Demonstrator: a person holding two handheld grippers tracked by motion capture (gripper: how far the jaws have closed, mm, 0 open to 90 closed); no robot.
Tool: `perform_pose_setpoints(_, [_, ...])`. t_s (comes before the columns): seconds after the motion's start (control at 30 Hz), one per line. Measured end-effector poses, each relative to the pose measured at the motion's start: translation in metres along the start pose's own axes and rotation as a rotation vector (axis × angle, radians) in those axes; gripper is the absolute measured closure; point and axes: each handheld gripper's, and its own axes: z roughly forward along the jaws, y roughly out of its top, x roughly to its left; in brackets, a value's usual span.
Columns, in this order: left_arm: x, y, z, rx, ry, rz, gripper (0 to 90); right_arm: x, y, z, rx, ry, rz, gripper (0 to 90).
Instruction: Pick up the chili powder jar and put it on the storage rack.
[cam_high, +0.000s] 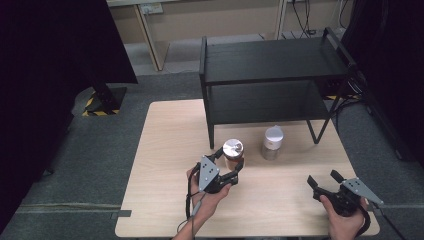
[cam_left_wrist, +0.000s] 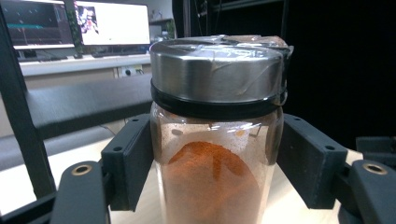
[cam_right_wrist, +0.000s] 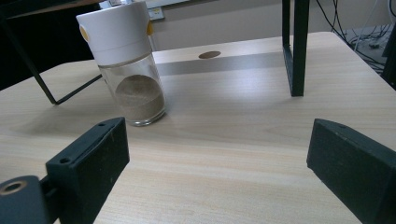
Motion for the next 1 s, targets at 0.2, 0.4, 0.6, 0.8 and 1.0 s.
perform_pose_setpoints(0.2, [-0.001,0.015,0.002,-0.031,0.022,0.017,30.3,0.000,0.000,0.000,0.000,0.001,0.001,5.8])
perform_pose_setpoints(0.4, [0.000,0.023,0.004,-0.046,0.033,0.017,30.3,-0.001,0.000,0.000,0.003,0.001,0.003,5.7])
perform_pose_setpoints(0.6, [0.000,0.035,0.007,-0.071,0.043,0.020,30.3,-0.001,0.000,0.000,0.001,0.001,0.004,5.7])
perform_pose_setpoints(0.8, [0.000,0.049,0.010,-0.085,0.056,0.032,30.3,-0.001,0.000,0.000,0.002,0.002,0.006,5.7])
perform_pose_setpoints(1.0, [-0.002,0.061,0.015,-0.101,0.077,0.040,30.3,-0.001,0.001,0.000,0.002,0.002,0.006,5.7])
